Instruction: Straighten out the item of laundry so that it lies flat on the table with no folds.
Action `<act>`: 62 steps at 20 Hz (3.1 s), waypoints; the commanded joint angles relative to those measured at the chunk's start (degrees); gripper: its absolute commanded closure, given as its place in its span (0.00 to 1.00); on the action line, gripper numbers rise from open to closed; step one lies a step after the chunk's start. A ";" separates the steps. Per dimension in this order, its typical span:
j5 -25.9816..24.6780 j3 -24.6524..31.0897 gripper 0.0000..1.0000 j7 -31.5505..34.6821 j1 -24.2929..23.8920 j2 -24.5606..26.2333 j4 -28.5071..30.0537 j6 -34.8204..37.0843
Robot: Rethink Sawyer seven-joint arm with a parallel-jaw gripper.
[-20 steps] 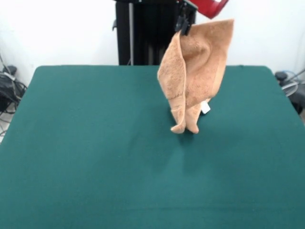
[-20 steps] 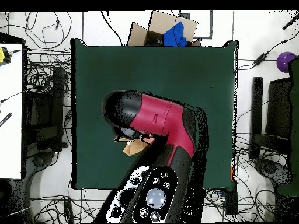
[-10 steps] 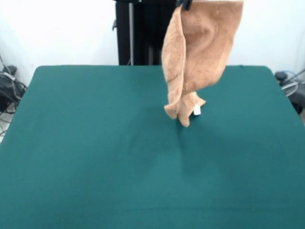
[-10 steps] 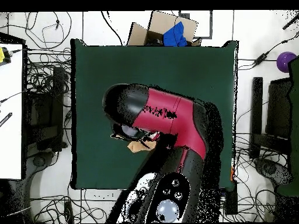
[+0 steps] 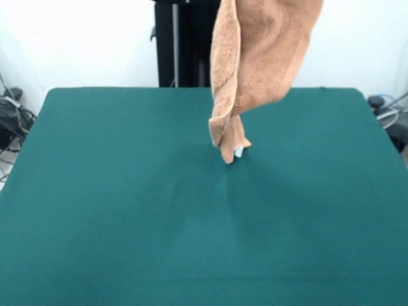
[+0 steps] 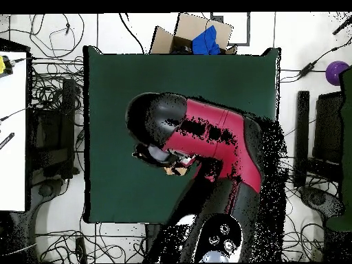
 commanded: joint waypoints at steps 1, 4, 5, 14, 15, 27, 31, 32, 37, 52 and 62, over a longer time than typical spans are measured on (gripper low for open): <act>-3.02 7.65 1.00 -7.46 -2.13 -2.08 0.28 6.09; -3.56 8.32 1.00 -7.53 -2.71 -2.61 0.11 6.91; -3.70 8.54 1.00 -7.59 -2.94 -2.75 0.19 6.90; -5.99 10.52 1.00 -7.92 -4.76 -4.93 -1.35 11.24; -6.06 10.81 1.00 -7.87 -4.95 -5.06 -1.44 11.49; -7.61 11.77 1.00 -6.91 -4.83 -8.33 0.81 12.61; -6.79 12.09 1.00 -4.82 -4.56 -6.88 3.27 6.85; -6.61 12.38 1.00 -4.40 -4.71 -5.92 3.82 4.81; -5.01 14.13 1.00 -4.26 -6.40 -3.56 10.07 -9.87; -5.09 20.14 1.00 -6.49 -12.27 -2.81 17.10 -22.52; -6.32 22.55 1.00 -8.86 -14.71 -6.77 18.41 -17.85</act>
